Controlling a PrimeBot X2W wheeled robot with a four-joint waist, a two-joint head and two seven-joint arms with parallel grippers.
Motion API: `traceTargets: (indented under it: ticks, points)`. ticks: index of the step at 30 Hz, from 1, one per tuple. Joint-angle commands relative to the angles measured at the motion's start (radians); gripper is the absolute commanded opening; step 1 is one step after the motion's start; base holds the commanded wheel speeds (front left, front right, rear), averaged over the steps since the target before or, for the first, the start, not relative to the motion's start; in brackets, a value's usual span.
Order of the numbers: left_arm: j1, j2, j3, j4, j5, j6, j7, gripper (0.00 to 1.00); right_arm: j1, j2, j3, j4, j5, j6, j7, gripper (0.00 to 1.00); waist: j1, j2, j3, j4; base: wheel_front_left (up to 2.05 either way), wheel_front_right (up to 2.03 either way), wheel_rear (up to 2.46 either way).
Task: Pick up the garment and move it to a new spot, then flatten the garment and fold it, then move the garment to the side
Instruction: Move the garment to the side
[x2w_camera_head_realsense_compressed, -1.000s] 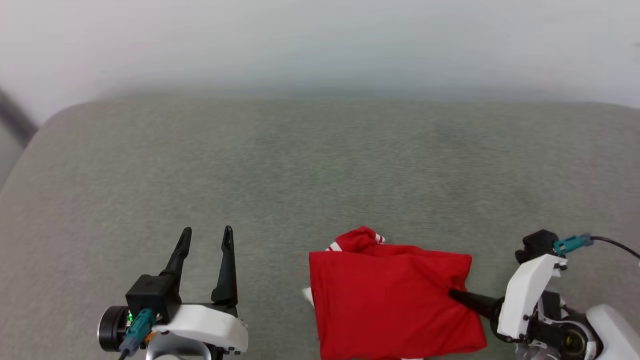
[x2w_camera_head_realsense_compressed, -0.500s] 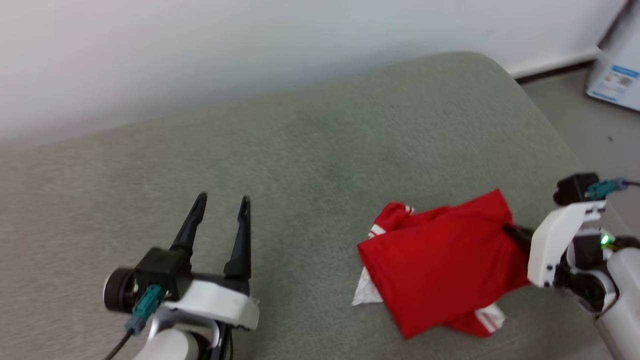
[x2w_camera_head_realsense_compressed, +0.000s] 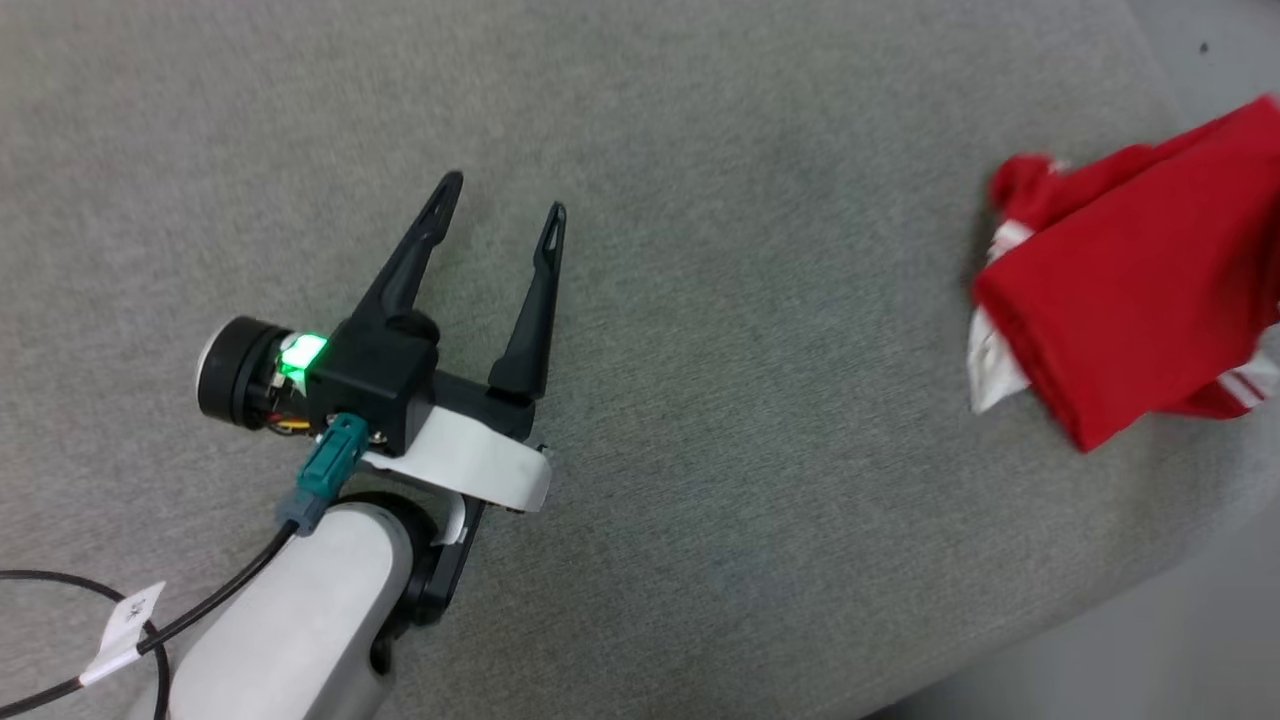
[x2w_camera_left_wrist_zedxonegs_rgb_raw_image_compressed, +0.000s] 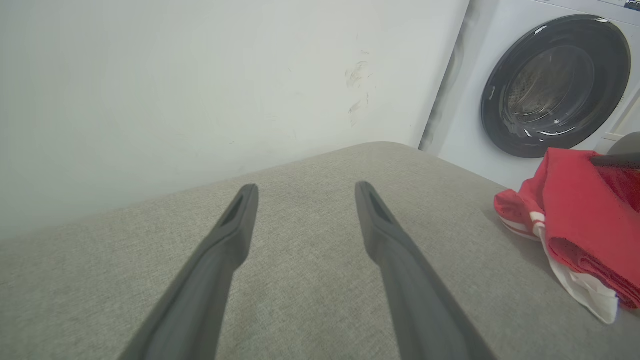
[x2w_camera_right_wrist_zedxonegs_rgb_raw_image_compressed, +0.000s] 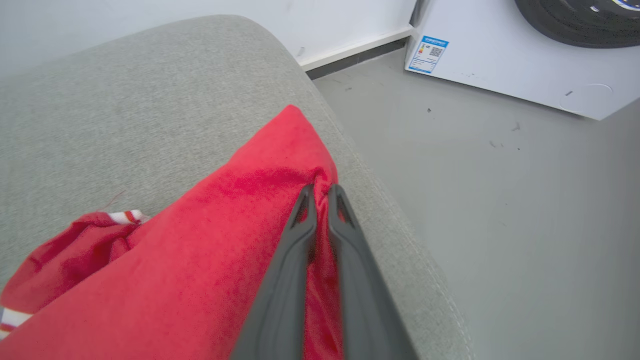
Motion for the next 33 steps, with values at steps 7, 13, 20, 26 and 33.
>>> traceTargets:
  ticks: [7, 13, 20, 26, 33]
  points:
    - [-0.061, 0.011, -0.013, -0.018, 0.028, -0.009, 0.028, 1.0, -0.041, -0.011, -0.104, 0.16, 0.02, -0.001, -0.114, 0.0, -0.0002, 0.0, 0.136, 0.038, 0.0, 0.0, 0.0]
    - [-0.053, 0.01, -0.01, -0.008, 0.022, 0.0, 0.018, 1.0, -0.047, -0.01, -0.124, 0.242, -0.027, -0.001, -0.292, 1.0, -0.0002, 0.0, 0.119, 0.045, 0.0, 0.0, 0.0]
    - [0.019, -0.02, -0.001, 0.042, -0.021, 0.012, -0.046, 1.0, -0.007, -0.06, -0.128, 0.19, -0.113, -0.001, -0.357, 1.0, -0.0002, 0.0, -0.018, 0.081, 0.0, 0.0, 0.0]
    - [0.136, -0.052, 0.023, 0.093, -0.084, 0.035, -0.113, 1.0, 0.145, -0.027, -0.15, 0.002, -0.206, -0.001, -0.358, 1.0, -0.0002, 0.0, -0.174, 0.135, 0.0, 0.0, 0.0]
    - [0.259, -0.071, 0.059, 0.121, -0.133, 0.056, -0.153, 1.0, 0.402, 0.087, -0.194, -0.232, -0.278, -0.001, -0.353, 1.0, -0.0002, 0.0, -0.29, 0.216, 0.0, 0.0, 0.0]
